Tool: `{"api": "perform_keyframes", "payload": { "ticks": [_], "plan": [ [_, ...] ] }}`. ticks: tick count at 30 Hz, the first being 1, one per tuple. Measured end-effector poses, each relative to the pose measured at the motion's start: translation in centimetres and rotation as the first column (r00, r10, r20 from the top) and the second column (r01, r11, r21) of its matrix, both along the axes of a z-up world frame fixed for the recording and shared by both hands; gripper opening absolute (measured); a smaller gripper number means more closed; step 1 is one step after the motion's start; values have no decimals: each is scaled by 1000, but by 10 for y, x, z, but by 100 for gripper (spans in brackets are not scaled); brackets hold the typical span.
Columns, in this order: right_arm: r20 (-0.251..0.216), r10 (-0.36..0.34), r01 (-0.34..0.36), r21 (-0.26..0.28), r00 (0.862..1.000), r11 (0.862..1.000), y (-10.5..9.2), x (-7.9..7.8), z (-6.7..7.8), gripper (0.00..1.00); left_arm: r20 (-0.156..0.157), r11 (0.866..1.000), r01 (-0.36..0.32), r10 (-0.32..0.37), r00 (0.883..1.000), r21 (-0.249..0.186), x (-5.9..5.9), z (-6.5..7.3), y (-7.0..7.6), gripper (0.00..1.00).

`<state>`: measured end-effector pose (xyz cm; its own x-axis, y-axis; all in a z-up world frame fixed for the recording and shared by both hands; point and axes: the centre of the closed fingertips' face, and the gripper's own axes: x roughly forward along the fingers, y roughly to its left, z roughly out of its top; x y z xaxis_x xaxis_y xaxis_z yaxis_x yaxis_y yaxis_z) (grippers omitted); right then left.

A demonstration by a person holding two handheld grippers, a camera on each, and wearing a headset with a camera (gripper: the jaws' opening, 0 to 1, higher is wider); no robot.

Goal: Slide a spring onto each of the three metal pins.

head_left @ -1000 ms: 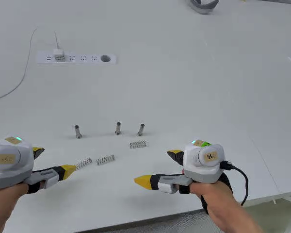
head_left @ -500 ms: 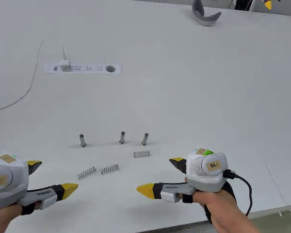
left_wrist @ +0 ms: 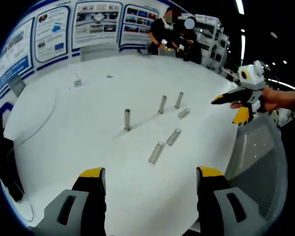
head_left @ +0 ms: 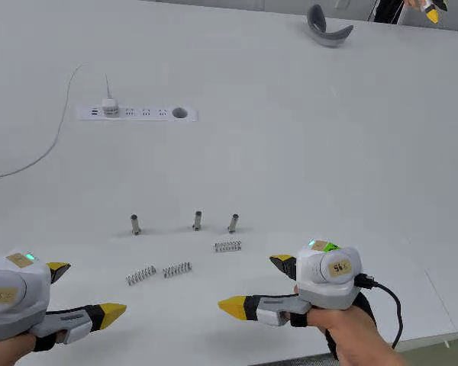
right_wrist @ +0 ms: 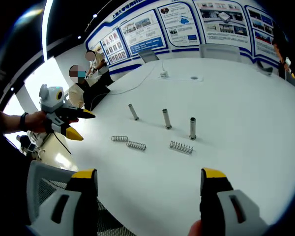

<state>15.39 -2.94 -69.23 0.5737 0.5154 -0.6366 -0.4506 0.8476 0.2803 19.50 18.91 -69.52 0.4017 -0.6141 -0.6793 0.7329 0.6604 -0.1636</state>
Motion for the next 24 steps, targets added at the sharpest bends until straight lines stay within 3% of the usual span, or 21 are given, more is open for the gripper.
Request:
{"api": "perform_keyframes", "payload": {
  "ticks": [4,10,24],
  "plan": [
    [-2,-1,1,-1,1000,1000,0,-2,-2,87,1,1000,25,-25,1000,17,0,-2,-1,76],
    [-4,-5,5,0,1000,1000,-1,-4,-3,87,-25,999,44,-43,999,24,-1,-10,-3,76],
    [-10,-18,18,8,1000,1000,0,-6,-6,87,-30,988,141,-140,990,68,0,-16,-19,73]
  ]
}}
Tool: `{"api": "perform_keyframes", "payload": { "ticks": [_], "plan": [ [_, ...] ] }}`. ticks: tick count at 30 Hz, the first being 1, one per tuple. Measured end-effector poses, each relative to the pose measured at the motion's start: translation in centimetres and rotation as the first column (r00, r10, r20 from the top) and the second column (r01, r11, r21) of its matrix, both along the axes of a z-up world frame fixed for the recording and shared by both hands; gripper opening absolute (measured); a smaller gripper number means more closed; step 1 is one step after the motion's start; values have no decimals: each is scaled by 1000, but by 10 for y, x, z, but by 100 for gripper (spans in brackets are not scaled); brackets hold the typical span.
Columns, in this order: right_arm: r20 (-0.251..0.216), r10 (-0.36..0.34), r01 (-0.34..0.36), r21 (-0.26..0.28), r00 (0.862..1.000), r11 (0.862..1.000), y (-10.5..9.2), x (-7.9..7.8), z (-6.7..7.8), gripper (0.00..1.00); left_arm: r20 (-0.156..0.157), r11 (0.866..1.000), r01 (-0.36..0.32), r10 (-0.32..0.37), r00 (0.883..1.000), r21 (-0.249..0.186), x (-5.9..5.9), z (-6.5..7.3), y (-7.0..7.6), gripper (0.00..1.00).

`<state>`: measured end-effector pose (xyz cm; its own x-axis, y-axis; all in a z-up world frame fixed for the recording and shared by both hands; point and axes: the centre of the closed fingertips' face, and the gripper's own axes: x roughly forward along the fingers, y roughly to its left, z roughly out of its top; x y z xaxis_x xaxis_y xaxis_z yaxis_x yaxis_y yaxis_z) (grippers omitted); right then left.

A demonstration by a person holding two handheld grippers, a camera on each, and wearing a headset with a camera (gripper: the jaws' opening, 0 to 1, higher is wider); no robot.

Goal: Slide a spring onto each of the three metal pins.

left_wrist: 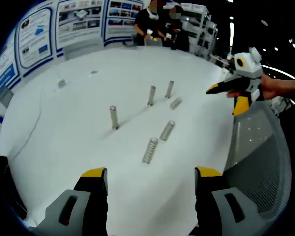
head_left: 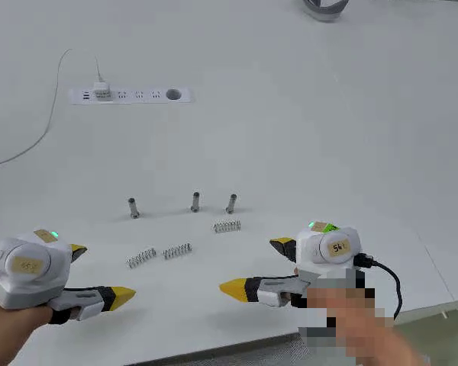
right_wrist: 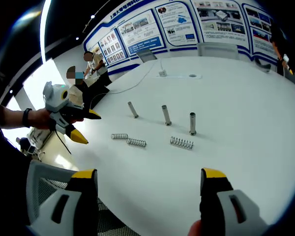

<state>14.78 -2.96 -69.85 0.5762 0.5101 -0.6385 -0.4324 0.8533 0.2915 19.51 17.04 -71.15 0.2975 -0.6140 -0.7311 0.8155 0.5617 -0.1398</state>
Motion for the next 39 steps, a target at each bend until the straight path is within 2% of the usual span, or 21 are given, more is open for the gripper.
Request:
{"api": "perform_keyframes", "payload": {
  "ticks": [11,26,33,39],
  "plan": [
    [-6,-10,10,6,1000,1000,-2,-2,0,87,-2,998,57,-57,998,11,7,-7,-16,69],
    [-4,-20,20,5,1000,1000,-4,-2,1,87,-20,993,118,-118,993,30,8,-20,-33,65],
    [-1,-24,24,7,1000,1000,-6,-2,2,87,-38,988,141,-139,990,59,9,-33,-36,59],
    [1,-26,26,10,1000,1000,-6,-1,2,87,-60,986,152,-148,987,72,14,-48,-39,46]
  ]
}}
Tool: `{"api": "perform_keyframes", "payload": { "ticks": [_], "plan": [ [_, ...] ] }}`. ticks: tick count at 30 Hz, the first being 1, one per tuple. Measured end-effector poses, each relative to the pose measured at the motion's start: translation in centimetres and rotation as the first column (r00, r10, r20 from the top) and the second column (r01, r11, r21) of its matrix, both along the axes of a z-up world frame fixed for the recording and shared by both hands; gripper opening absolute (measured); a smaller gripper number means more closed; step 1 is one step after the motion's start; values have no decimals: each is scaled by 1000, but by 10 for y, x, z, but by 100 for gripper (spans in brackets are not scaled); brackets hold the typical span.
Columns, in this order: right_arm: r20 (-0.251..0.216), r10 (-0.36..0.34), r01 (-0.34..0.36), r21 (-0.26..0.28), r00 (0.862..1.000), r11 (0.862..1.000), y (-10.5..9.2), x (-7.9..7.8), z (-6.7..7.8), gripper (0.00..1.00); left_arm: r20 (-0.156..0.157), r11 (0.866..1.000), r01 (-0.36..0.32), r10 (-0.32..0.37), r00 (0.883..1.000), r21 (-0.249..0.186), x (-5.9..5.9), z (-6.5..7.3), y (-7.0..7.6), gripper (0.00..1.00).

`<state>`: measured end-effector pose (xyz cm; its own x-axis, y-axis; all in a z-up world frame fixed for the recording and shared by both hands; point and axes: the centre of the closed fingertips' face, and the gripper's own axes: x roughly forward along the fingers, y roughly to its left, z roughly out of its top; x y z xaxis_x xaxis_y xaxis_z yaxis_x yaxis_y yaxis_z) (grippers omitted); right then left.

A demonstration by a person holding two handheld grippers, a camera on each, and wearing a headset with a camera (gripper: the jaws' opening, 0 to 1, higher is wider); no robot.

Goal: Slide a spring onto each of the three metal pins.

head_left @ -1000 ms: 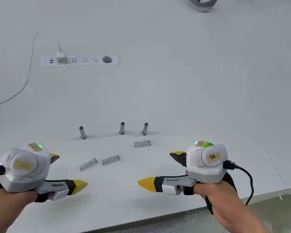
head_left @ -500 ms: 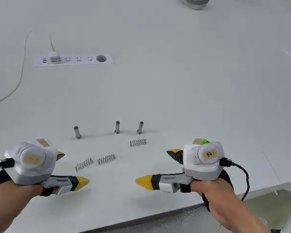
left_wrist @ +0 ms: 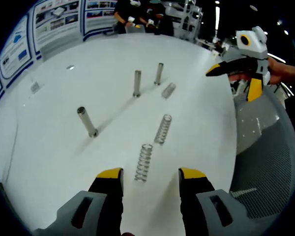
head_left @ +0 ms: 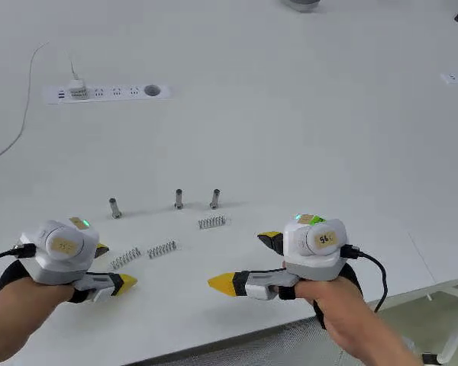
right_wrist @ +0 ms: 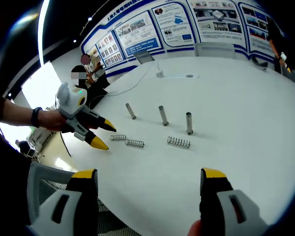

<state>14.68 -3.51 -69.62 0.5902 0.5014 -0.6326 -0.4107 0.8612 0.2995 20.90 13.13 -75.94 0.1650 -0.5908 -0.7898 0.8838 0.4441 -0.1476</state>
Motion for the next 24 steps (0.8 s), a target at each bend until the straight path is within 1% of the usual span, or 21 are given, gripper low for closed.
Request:
{"api": "perform_keyframes", "payload": {
  "ticks": [2,3,5,7,8,10,11,14,15,16,18,20,21,22,24],
  "plan": [
    [1,1,-1,0,1000,1000,0,0,0,87,-1,1000,-3,3,1000,5,2,-4,-1,44],
    [1,1,-1,-1,1000,1000,0,1,0,87,-1,1000,-4,4,1000,11,3,-5,0,42],
    [3,1,-1,0,1000,1000,0,1,1,87,0,1000,-8,8,1000,5,3,-6,-2,37],
    [6,0,0,3,1000,1000,0,2,2,87,2,1000,-9,9,1000,9,4,-6,-2,31],
    [8,1,-1,3,1000,1000,0,3,3,87,19,1000,-7,7,1000,8,5,-5,-4,29],
    [14,1,-1,3,1000,1000,0,4,4,87,17,1000,-12,12,1000,14,6,-7,-2,24],
    [17,1,-1,3,1000,1000,0,4,5,87,22,1000,-12,12,1000,17,7,-6,-2,23],
    [21,6,-6,2,1000,1000,0,6,6,87,64,999,4,-7,998,52,10,-7,0,16],
    [22,8,-8,-1,1000,1000,1,6,6,87,80,997,12,-18,997,73,11,-7,2,13],
    [23,9,-9,-1,1000,1000,1,6,6,87,79,997,15,-21,997,72,10,-7,1,12],
    [25,13,-13,-3,1000,1000,2,7,6,87,85,997,13,-20,996,78,14,-7,2,11],
    [25,16,-16,-4,1000,1000,2,7,6,87,83,997,8,-15,996,81,14,-7,2,11],
    [25,19,-19,-5,1000,1000,3,7,6,87,66,997,-9,4,998,78,13,-8,3,10],
    [24,23,-23,-5,999,1000,4,8,7,87,57,997,-27,22,998,73,14,-8,5,10],
    [24,26,-26,-6,999,1000,4,8,7,87,53,997,-39,36,998,68,13,-8,6,10]
  ]
}}
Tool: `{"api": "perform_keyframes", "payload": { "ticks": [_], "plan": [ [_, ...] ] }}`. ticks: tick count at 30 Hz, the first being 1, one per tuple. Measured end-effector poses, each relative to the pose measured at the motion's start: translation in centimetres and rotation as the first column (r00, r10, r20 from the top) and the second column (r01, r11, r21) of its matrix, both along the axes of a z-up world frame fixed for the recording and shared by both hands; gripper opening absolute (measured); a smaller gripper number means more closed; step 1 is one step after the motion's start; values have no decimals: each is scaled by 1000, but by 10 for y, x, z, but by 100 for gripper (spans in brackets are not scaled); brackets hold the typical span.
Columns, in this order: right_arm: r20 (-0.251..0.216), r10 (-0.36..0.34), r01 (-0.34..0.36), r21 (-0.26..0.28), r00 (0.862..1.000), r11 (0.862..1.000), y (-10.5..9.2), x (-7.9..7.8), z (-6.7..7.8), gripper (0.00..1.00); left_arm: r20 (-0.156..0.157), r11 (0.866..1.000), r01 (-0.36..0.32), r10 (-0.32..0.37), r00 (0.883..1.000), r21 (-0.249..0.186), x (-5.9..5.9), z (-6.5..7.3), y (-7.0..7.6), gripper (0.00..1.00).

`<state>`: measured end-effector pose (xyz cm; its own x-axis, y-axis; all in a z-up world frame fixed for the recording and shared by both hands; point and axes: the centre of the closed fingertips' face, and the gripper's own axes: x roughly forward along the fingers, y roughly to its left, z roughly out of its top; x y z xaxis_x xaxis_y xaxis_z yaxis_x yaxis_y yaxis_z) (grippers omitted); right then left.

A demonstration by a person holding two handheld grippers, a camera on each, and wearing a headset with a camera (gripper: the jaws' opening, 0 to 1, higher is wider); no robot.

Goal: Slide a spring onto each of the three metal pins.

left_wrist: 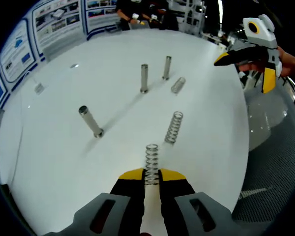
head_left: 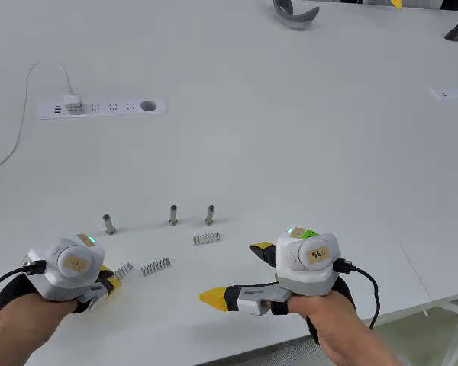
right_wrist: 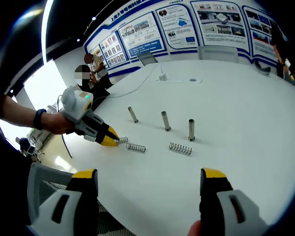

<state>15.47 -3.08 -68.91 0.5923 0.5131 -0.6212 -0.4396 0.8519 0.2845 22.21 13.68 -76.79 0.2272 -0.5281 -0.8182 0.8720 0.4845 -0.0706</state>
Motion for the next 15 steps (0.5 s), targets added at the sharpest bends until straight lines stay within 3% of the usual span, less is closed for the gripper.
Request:
{"api": "perform_keyframes", "payload": {
  "ticks": [15],
  "plan": [
    [-3,22,-22,-3,1000,1000,4,1,0,86,0,1000,-17,17,1000,-7,-4,4,6,10]
  ]
}}
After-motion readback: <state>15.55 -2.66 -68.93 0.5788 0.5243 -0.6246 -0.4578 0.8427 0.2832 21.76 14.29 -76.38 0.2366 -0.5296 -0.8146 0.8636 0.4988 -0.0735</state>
